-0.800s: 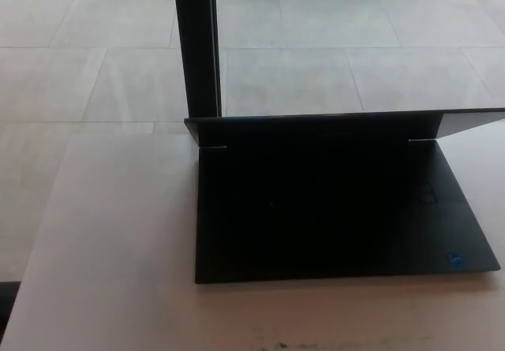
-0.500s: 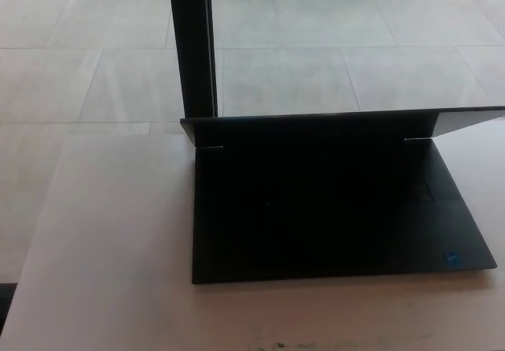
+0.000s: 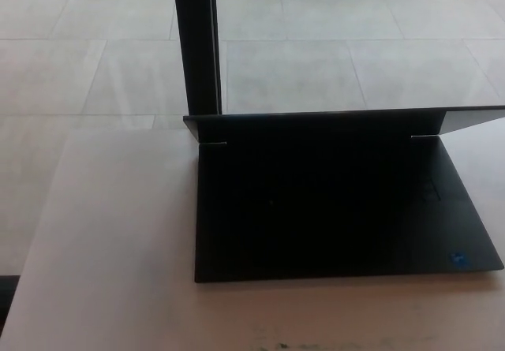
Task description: The robot uses its right hand to push down on the lid of a laptop kept in the middle of the desk to close it
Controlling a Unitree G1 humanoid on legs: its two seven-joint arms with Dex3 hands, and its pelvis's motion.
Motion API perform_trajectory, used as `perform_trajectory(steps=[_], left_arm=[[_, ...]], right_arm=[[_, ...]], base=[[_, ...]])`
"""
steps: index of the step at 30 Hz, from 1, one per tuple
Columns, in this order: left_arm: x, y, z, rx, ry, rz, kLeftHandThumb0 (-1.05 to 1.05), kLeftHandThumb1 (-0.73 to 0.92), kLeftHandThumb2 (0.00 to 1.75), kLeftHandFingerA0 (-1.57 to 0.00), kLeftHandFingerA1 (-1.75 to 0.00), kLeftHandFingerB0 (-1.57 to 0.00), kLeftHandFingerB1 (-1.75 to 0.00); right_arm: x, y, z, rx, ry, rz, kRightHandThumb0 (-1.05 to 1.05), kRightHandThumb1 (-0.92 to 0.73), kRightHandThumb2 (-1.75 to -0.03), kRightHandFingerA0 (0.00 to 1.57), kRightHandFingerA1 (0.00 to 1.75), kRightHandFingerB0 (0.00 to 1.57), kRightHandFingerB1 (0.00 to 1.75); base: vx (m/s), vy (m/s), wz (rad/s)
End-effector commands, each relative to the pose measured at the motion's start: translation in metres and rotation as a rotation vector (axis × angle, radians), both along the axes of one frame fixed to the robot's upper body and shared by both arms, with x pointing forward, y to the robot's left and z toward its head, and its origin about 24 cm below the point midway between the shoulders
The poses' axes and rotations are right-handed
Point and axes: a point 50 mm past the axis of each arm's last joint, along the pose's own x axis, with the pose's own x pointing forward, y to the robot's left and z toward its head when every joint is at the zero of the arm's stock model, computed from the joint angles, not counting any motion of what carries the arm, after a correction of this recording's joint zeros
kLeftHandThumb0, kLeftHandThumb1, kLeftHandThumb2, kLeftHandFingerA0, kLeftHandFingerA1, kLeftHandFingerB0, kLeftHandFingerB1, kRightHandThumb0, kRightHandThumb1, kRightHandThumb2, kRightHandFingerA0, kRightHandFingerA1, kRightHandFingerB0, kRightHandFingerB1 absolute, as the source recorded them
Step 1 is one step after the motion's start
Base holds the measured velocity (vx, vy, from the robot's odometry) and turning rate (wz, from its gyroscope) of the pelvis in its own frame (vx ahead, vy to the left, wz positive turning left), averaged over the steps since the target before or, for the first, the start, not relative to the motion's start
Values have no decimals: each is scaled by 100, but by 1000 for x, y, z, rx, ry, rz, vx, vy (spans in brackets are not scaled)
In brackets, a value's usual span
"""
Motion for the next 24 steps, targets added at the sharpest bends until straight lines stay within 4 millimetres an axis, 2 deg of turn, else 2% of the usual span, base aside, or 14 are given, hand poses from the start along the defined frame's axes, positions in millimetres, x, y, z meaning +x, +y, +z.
perform_trajectory(steps=[1, 6, 7, 8, 9, 11, 12, 15, 16, 17, 19, 21, 22, 24], left_arm=[[-1, 13, 12, -21, -125, 60, -105, 76, 78, -10, -96, 0, -141], [-1, 13, 12, -22, -125, 57, -105, 78, 77, -11, -94, 0, -138], [-1, 13, 12, -25, -126, 60, -105, 78, 80, -12, -93, 0, -137], [-2, 13, 12, -24, -124, 61, -105, 78, 80, -11, -92, 0, -136], [-3, 13, 11, -22, -122, 61, -105, 78, 80, -11, -92, 0, -136], [-4, 13, 11, -21, -119, 62, -105, 78, 79, -11, -93, 0, -136], [-4, 13, 11, -17, -112, 59, -105, 78, 80, -12, -93, 0, -137], [-4, 13, 11, -17, -108, 58, -105, 79, 80, -12, -92, 0, -137], [-5, 13, 11, -19, -109, 61, -105, 78, 79, -12, -93, 0, -139], [-5, 14, 10, -18, -108, 61, -105, 79, 80, -12, -93, 0, -140], [-5, 13, 10, -17, -110, 56, -105, 80, 77, -10, -95, 0, -138], [-5, 13, 11, -11, -105, 54, -105, 80, 78, -13, -96, 0, -140], [-5, 13, 11, -12, -106, 55, -105, 80, 77, -13, -95, 0, -139], [-5, 13, 11, -14, -109, 52, -105, 82, 79, -11, -95, 0, -139]], right_arm=[[34, 72, 33, -383, 76, 194, -96, -75, -82, 30, 45, 23, 34], [59, 105, 20, -614, 196, 263, -90, -86, -67, 32, 43, 30, 30], [64, 113, 17, -715, 226, 252, -93, -72, -110, 31, 55, 21, 43], [66, 115, 15, -735, 237, 255, -91, -88, -68, 34, 44, 27, 30], [68, 118, 14, -749, 249, 261, -91, -88, -68, 34, 44, 27, 30], [72, 124, 9, -796, 290, 276, -91, -71, -110, 28, 54, 19, 43], [75, 127, 6, -817, 305, 287, -89, -88, -67, 32, 45, 25, 30], [81, 135, -5, -882, 365, 300, -88, -87, -67, 32, 46, 27, 33], [82, 139, -12, -914, 392, 311, -86, -70, -108, 26, 54, 19, 43], [83, 141, -17, -934, 403, 319, -85, -87, -67, 33, 43, 29, 29], [83, 144, -26, -951, 430, 338, -89, -73, -80, 29, 46, 24, 35], [85, 148, -35, -1004, 437, 351, -84, -88, -67, 32, 42, 27, 29], [86, 150, -40, -1025, 448, 350, -93, -74, -84, 30, 47, 24, 35], [89, 156, -53, -1120, 512, 374, -89, -91, -69, 26, 45, 22, 29]], base=[[0, 0, 0], [0, 0, 0], [0, 0, 0], [0, 0, 0], [0, 0, 0], [0, 0, 0], [0, 0, 0], [0, 0, 0], [0, 0, 0], [0, 0, 0], [0, 0, 0], [0, 0, 0], [0, 0, 0], [0, 0, 0]])
